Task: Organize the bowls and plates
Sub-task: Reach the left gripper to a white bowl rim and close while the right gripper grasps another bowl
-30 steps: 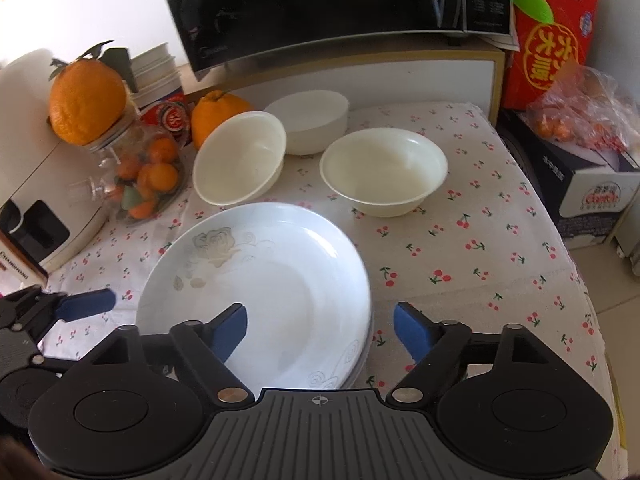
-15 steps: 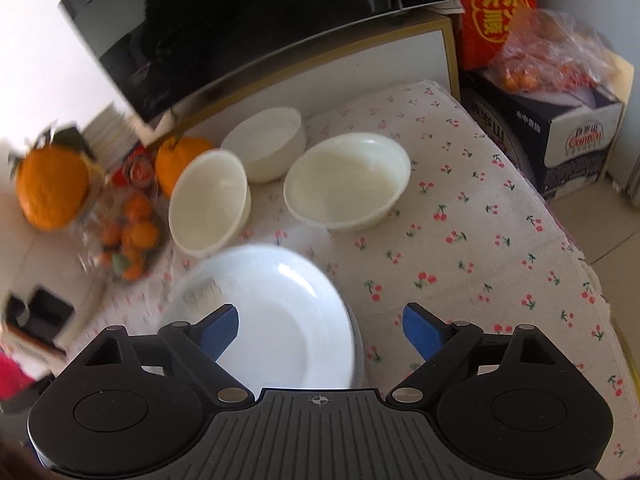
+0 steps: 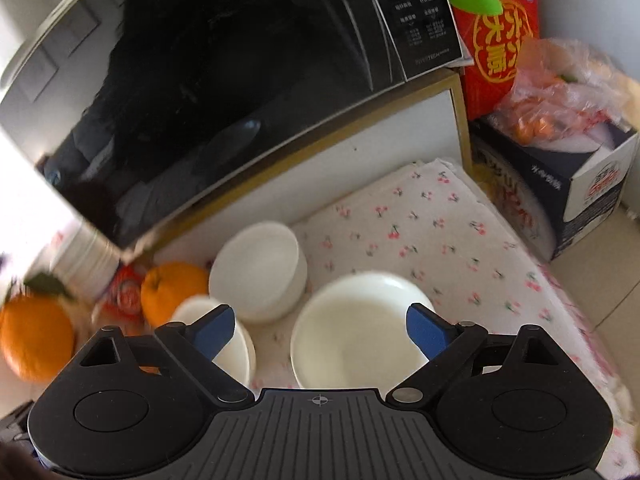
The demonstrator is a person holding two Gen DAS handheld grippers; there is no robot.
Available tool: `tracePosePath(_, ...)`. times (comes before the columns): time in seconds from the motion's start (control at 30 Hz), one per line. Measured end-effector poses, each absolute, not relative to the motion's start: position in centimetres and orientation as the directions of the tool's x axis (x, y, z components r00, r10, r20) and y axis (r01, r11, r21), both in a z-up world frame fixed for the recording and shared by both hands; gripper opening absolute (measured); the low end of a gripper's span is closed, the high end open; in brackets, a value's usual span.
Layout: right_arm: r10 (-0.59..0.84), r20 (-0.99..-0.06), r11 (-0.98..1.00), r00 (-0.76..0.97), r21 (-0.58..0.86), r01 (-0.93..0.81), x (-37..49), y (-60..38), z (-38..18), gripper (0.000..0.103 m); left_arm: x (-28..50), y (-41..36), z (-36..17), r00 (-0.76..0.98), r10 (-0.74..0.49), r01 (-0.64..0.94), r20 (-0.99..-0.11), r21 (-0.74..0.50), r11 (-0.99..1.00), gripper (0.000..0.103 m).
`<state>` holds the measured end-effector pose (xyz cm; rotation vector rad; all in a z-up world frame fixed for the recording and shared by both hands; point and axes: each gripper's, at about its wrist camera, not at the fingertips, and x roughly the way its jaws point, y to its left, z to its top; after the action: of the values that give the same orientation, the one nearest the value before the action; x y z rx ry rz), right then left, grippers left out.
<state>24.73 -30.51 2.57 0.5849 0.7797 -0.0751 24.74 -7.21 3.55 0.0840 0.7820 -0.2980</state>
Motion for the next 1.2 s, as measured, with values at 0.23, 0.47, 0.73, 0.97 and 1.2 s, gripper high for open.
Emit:
tracePosePath(0.23,0.208,-0.595,0.769,0.776,0.590,0.246,28.7,-33.2,0.1,0.094,29.7,-10.1,2.6,0.695,-0.277,0.375,-0.663,0.005,0.927,0.096)
tracePosePath(0.47,0.294,-0.552,0.704,0.780,0.677,0.214,31.3,-33.9,-3.3,0.084,33.2,-11.8,0.2,0.692,-0.263,0.423,-0.672,0.081,0.903,0.060)
tracePosePath(0.73,0.348,-0.561,0.694,0.751,0.693,0.196,33.2,-33.5,-5.1,0.045,35.3,-13.1,-1.0,0.663,-0.225,0.467,-0.714,0.159,0.870,0.037)
tracePosePath(0.97,0.380,-0.556,0.690,0.739,0.703,0.174,34.1,-32.2,-5.5,0.032,36.0,-14.2,-1.8,0.653,-0.183,0.492,-0.735,0.227,0.841,0.030)
tracePosePath(1.2,0.355,-0.595,0.732,0.721,0.657,0.181,34.5,-31.0,-5.9,0.020,35.5,-15.3,-3.2,0.658,-0.121,0.522,-0.743,0.334,0.785,0.027)
